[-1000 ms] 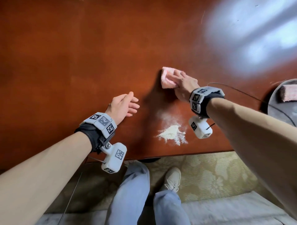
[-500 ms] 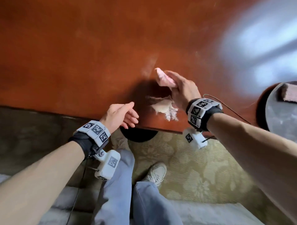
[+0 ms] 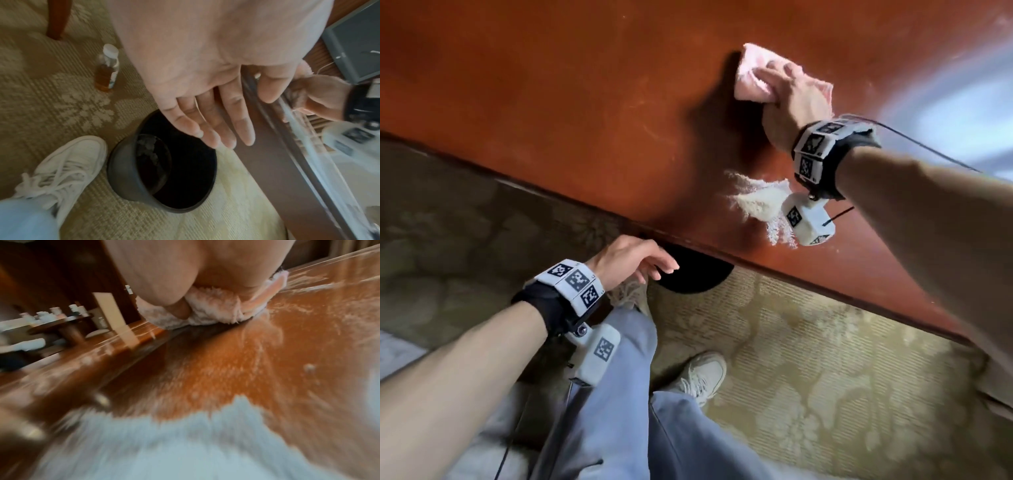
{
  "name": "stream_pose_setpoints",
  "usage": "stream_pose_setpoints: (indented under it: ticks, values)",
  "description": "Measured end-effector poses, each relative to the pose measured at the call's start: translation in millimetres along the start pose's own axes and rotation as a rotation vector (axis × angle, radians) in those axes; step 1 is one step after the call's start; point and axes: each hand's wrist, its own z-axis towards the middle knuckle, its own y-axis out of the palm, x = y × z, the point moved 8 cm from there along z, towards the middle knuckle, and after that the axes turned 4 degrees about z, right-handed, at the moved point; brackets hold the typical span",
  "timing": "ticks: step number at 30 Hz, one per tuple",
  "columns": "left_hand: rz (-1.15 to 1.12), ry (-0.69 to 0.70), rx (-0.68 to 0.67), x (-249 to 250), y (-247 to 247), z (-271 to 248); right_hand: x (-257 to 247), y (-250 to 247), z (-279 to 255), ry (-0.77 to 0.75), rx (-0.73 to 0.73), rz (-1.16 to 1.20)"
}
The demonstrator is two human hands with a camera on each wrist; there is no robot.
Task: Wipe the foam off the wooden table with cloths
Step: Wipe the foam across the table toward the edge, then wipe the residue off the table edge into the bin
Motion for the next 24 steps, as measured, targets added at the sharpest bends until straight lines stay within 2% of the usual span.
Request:
stream_pose_setpoints:
  ticks: [2,5,10,13,16,18,20,21,24]
  values:
    - [-0.068,-0.056,0.054,-16.3,-6.2,2.2,-14.7,9.7,-20.5,-0.12,-0.011,0.02]
    - [-0.139,-0.136,0.205,-37.0,-15.7,12.2,-27.9,14.4,-52.3,-0.244,-0.017,0.036]
    - [-0.221,-0.232,0.343,-58.3,-17.4,32.9,-19.9,-9.2,-62.4,-0.173,0.128,0.144]
    - [-0.184,-0.285,0.409,-69.3,-16.7,39.6,-19.6,0.3,-43.2,-0.134,0.064,0.1]
    - [-0.12,-0.393,0.415,-108.5,-16.6,62.0,-20.9,23.8,-41.5,-0.176,-0.082,0.023]
    - [-0.125,-0.467,0.414,-153.4,-13.8,91.7,-25.4,22.5,-54.7,-0.27,-0.062,0.036]
    - [-0.172,-0.511,0.382,-151.3,-2.8,88.8,-30.3,12.6,-67.6,-0.317,-0.009,0.096]
    - [-0.205,-0.518,0.365,-133.9,5.6,77.2,-30.4,10.4,-69.7,-0.323,0.008,0.131]
    - [-0.453,-0.565,0.361,-122.8,29.3,71.5,-27.4,9.5,-55.0,-0.339,0.084,0.148]
